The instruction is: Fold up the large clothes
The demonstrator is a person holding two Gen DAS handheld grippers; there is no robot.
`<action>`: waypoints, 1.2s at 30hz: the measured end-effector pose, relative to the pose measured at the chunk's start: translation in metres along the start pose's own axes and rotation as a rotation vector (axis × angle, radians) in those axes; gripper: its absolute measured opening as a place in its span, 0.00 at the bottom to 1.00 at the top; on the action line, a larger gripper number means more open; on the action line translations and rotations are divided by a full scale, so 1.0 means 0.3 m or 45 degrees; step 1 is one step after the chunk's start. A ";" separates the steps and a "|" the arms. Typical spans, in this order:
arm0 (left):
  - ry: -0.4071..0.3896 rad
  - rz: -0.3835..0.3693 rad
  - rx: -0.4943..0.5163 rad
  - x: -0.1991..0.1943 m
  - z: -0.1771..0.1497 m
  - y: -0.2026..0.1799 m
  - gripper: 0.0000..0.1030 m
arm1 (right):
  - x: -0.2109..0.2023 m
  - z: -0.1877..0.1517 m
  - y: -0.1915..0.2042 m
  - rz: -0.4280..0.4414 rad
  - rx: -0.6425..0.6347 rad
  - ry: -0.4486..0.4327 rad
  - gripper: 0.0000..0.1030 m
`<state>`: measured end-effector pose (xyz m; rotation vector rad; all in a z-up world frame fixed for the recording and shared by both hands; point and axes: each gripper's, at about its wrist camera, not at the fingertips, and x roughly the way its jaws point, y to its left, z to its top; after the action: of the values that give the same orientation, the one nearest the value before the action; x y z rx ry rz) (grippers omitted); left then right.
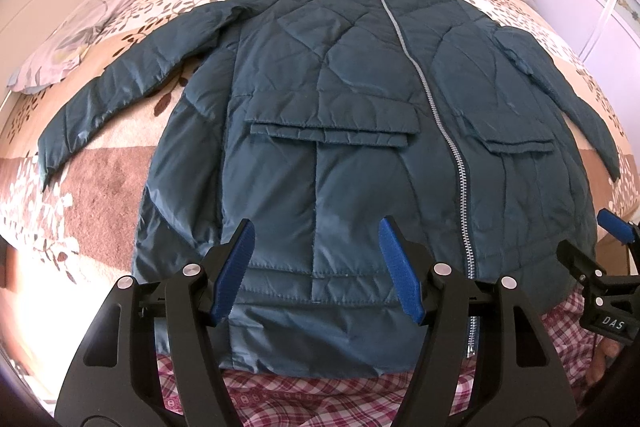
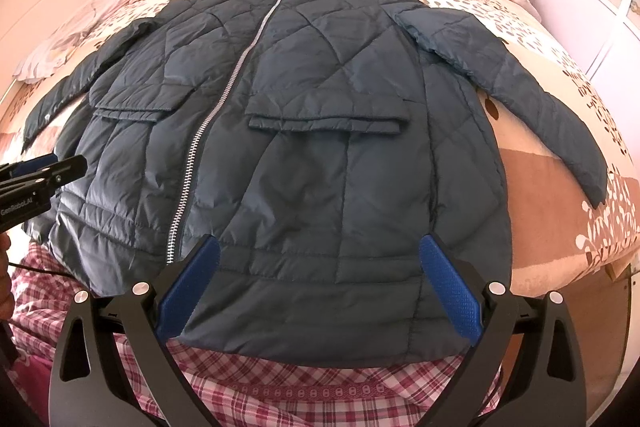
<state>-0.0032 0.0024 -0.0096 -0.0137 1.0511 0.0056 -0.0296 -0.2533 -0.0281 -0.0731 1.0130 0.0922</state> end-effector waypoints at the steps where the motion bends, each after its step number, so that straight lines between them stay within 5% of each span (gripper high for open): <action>1: 0.000 0.000 -0.001 0.000 -0.002 0.002 0.63 | 0.000 0.002 0.003 0.000 0.000 0.001 0.93; 36: 0.006 0.000 -0.003 -0.005 0.015 0.016 0.63 | 0.004 0.000 -0.011 0.007 -0.009 -0.001 0.93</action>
<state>-0.0001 0.0071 -0.0061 -0.0159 1.0558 0.0070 -0.0286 -0.2565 -0.0292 -0.0764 1.0119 0.1009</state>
